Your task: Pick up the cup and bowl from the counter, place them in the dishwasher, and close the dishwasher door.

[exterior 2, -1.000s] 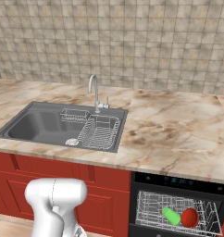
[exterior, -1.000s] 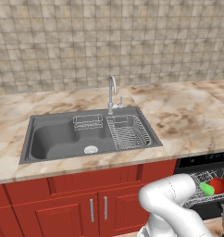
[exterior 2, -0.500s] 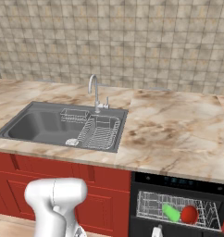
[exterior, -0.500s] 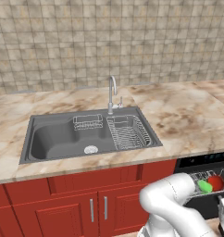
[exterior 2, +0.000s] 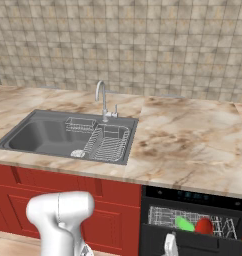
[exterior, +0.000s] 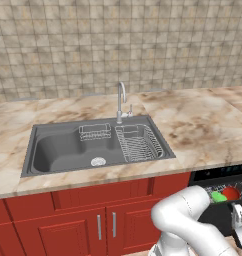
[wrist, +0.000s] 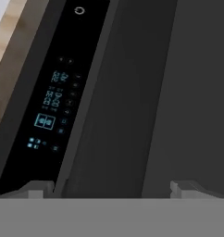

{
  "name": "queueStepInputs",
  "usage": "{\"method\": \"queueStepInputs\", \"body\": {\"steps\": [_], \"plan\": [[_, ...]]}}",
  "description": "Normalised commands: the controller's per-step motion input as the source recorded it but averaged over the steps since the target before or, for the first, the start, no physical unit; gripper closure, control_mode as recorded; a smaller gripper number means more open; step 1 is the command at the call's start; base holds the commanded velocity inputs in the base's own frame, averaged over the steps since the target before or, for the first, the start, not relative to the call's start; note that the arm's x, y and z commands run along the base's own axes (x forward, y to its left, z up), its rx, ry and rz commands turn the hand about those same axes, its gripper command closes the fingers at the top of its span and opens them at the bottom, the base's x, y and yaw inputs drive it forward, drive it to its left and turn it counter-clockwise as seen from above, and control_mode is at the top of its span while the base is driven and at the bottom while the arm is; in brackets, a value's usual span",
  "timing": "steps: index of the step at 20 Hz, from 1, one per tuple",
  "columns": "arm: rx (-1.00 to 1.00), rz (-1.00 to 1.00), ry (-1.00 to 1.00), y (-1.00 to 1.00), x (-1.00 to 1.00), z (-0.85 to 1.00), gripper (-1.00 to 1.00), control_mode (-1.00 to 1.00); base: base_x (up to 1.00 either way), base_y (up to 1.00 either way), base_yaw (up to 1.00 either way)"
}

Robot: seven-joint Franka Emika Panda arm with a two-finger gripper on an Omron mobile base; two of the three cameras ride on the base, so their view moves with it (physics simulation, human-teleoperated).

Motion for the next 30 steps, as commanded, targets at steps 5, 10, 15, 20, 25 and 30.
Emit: {"method": "queueStepInputs", "body": {"steps": [5,10,15,20,25,30], "plan": [[0.00,0.00,-0.08,-0.07,0.43,-0.24,-1.00,-1.00,0.00,0.00,0.00],[0.00,0.00,-0.08,-0.07,0.43,-0.24,-1.00,-1.00,0.00,0.00,0.00],[0.00,0.00,-0.08,-0.09,0.42,-0.20,-1.00,-1.00,0.00,0.00,0.00],[0.00,0.00,-0.08,-0.11,0.42,-0.20,-1.00,-1.00,0.00,0.00,0.00],[0.00,0.00,-0.09,-0.12,0.42,-0.22,-1.00,-1.00,0.00,0.00,0.00],[0.00,0.00,-0.09,-0.12,0.43,-0.22,-1.00,-1.00,0.00,0.00,0.00]]}}
